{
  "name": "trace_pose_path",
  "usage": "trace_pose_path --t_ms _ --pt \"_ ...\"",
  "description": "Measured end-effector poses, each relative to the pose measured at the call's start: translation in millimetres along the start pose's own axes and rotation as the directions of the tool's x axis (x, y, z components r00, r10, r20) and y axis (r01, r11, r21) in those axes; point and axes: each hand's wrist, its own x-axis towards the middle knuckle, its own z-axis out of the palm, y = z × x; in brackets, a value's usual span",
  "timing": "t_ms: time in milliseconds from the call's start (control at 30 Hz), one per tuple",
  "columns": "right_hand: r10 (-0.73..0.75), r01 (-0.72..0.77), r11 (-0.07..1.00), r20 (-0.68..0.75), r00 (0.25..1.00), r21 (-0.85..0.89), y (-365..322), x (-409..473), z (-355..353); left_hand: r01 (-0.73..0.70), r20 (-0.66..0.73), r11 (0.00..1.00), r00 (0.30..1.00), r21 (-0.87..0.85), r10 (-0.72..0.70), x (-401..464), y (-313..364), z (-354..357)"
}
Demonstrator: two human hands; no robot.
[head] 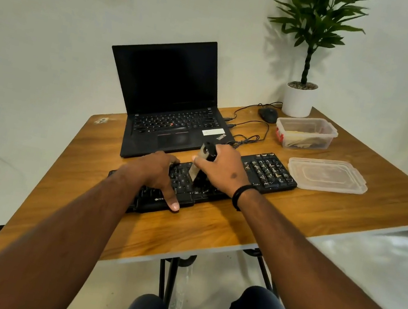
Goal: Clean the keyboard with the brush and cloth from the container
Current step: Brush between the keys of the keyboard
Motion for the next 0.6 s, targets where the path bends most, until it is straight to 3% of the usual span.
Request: trace_pose_path --t_ms 67,200,367,500,600 --pt "-0.015 0.010 0.999 0.095 0.995 0.052 -3.1 -2.4 -10.3 0.002 0.005 1.000 1.000 -0.016 -0.002 0.0 -0.1 0.2" --pt "-0.118 0.121 0.990 -0.038 0.992 0.076 -5.9 -14.6 -14.9 0.000 0.008 1.000 1.000 -0.018 0.000 1.0 0.4 -0.3" --pt "-0.129 0.130 0.991 0.227 0.965 0.013 -3.4 -23.7 -17.8 -0.003 0.002 0.999 1.000 -0.047 0.003 0.9 -0.2 1.1" --pt "-0.173 0.177 0.984 0.124 0.977 -0.022 -7.6 -27.2 -15.4 0.003 0.007 0.999 1.000 -0.034 -0.003 -0.1 1.5 0.7" --pt "-0.115 0.117 0.993 0.210 0.971 0.002 -6.3 -26.8 -16.9 0.005 0.012 0.999 1.000 -0.045 -0.004 0.2 1.6 1.0"
